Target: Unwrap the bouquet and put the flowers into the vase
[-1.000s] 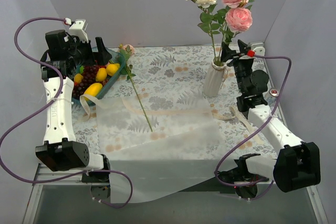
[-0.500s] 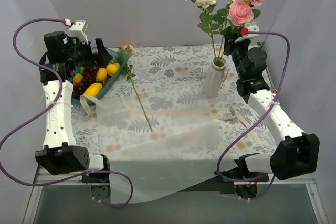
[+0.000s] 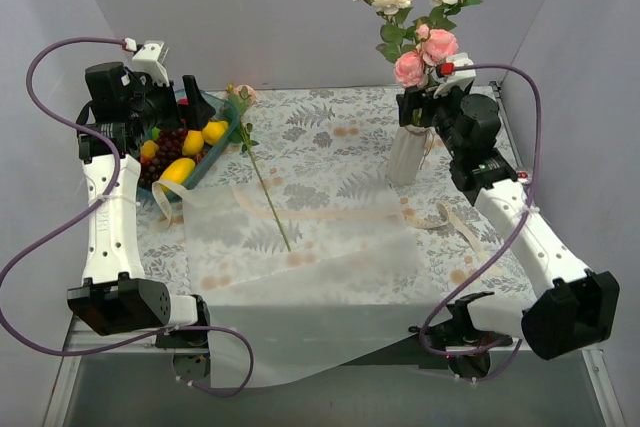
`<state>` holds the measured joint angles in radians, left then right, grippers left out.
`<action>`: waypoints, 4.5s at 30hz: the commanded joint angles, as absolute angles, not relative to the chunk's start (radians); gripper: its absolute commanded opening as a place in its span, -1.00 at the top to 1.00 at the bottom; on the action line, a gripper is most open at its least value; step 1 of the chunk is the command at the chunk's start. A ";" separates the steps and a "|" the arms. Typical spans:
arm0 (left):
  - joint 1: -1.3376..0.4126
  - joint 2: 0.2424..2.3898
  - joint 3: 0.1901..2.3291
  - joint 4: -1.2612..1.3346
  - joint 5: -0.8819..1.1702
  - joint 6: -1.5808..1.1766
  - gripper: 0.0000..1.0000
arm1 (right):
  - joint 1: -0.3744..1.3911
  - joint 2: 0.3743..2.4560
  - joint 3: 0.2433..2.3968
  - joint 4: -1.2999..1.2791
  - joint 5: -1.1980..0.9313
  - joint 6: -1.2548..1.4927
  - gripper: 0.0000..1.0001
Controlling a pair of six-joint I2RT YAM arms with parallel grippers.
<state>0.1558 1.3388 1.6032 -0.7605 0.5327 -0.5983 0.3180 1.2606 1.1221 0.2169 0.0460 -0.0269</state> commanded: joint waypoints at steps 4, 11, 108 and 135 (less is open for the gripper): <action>0.161 1.331 1.612 -0.769 0.568 -0.594 -0.97 | 0.635 1.005 1.052 0.255 0.360 -0.155 -0.95; 0.163 1.341 1.626 -0.755 0.577 -0.621 -0.96 | 1.029 1.334 1.492 -0.056 0.522 -0.336 -0.96; 0.051 1.536 1.557 -0.776 0.541 -0.702 -0.96 | 1.092 1.679 1.419 0.261 0.732 -0.233 0.08; -0.258 2.269 2.009 -0.819 0.144 -1.048 -0.91 | 1.416 1.155 0.933 0.653 1.028 -0.552 0.27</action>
